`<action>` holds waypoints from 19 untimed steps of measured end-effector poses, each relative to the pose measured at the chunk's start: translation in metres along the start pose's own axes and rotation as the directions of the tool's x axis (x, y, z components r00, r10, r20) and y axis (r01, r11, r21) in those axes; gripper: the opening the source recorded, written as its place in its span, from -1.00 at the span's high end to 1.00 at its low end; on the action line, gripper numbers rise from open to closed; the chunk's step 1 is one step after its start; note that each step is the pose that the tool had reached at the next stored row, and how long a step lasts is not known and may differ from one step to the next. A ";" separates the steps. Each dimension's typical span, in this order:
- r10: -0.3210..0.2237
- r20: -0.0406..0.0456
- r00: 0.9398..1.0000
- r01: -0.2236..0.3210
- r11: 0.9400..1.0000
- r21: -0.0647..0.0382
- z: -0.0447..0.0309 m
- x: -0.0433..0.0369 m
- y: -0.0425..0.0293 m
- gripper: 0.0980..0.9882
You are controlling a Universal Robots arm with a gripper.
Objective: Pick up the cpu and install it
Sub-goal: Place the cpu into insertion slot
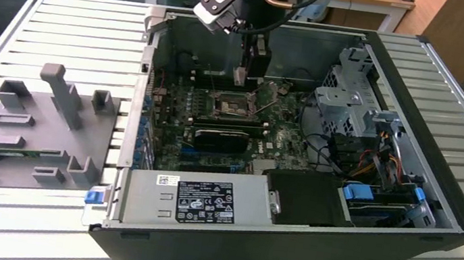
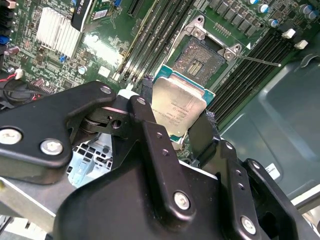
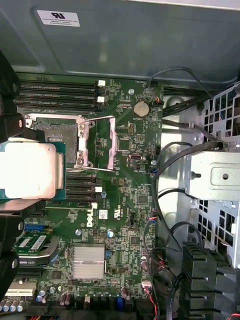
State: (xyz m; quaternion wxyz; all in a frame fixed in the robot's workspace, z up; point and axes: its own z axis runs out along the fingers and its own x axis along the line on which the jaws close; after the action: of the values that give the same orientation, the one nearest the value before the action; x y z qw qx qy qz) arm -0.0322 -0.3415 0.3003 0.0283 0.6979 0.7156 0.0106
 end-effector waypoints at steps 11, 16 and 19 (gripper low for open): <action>0.000 0.000 1.000 0.000 1.000 0.000 0.0032 0.0001 -0.0002 0.01; 0.000 0.000 1.000 0.000 1.000 0.000 0.0072 0.0014 -0.0004 0.01; 0.000 0.000 1.000 0.000 1.000 0.000 0.0114 0.0029 -0.0006 0.01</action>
State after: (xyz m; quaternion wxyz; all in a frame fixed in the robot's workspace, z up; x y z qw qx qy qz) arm -0.0322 -0.3389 0.2889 0.0282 0.6979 0.7156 0.0105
